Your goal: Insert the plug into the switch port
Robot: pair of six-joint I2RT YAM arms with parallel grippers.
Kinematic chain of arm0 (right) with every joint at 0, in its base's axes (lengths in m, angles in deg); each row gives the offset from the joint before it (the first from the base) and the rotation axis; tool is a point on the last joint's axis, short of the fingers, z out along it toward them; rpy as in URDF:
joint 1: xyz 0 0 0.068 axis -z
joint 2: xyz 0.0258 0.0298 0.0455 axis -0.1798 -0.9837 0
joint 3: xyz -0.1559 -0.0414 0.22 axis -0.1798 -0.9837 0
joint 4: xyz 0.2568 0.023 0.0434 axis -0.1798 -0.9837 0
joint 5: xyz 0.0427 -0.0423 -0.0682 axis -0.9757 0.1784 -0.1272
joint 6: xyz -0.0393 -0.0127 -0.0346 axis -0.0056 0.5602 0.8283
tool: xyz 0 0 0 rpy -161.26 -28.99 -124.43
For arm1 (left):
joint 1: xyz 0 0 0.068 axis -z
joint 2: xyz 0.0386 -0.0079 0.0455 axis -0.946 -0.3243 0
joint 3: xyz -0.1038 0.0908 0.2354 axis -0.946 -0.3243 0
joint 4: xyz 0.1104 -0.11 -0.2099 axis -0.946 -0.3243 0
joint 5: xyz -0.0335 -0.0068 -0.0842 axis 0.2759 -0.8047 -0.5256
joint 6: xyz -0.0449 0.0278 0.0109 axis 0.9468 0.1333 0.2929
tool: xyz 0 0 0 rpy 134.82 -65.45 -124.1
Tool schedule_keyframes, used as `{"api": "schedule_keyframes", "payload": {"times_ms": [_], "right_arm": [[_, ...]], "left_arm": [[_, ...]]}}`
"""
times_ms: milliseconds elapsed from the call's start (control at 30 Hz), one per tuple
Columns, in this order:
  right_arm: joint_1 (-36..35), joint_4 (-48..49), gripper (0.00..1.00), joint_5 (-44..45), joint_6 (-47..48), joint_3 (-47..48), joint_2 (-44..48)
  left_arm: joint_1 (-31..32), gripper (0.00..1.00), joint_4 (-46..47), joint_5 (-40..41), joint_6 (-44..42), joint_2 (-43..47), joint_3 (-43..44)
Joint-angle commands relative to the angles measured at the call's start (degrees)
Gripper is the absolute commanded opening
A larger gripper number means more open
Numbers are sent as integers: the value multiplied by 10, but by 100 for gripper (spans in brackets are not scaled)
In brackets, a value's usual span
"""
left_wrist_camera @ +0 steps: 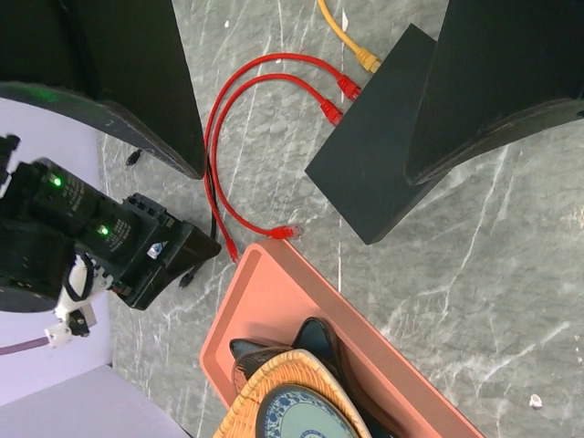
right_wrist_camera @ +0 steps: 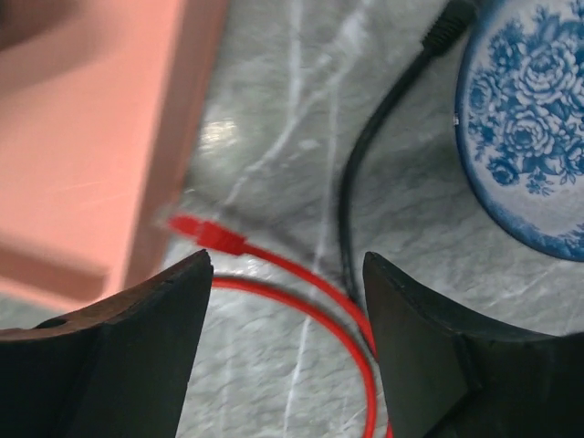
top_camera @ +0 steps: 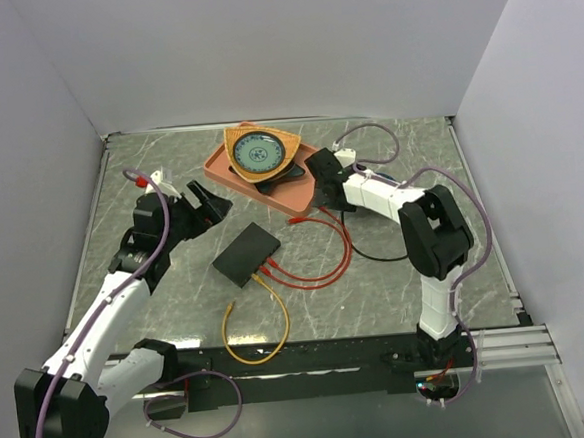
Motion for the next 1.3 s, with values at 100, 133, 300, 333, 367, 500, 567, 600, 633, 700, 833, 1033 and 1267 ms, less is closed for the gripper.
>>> {"api": "schedule_keyframes", "payload": {"times_ms": [100, 133, 300, 333, 367, 500, 567, 600, 633, 700, 833, 1033, 1267], "right_arm": [[29, -23, 68, 11, -22, 34, -25], [33, -23, 68, 11, -21, 35, -28], [49, -13, 62, 1, -18, 32, -50], [50, -8, 60, -2, -14, 26, -51], [54, -2, 58, -6, -13, 25, -53], [58, 8, 45, -11, -2, 24, -73], [59, 9, 38, -14, -1, 27, -79], [60, 11, 33, -19, 0, 25, -80], [61, 21, 29, -24, 4, 19, -80], [62, 26, 18, -31, 8, 15, -79], [65, 33, 0, -46, 29, 13, -79], [64, 36, 0, -46, 56, 11, -56], [65, 43, 0, -30, 96, -13, 54]], "left_arm": [[0, 96, 20, -15, -14, -8, 28], [-1, 96, 19, -17, -16, -9, 29], [-1, 96, 23, -18, -17, -16, 26], [0, 96, 24, -18, -18, -16, 27], [0, 96, 22, -19, -18, -16, 28], [0, 96, 26, -22, -16, -17, 26], [0, 96, 21, -19, -18, -16, 28], [0, 96, 19, -18, -18, -14, 30], [0, 96, 18, -17, -20, -13, 30], [0, 96, 14, -13, -22, -8, 30], [0, 96, 2, 0, -28, -2, 33], [0, 96, 0, 1, -28, 6, 31], [0, 96, 7, -1, -24, 13, 23]]}}
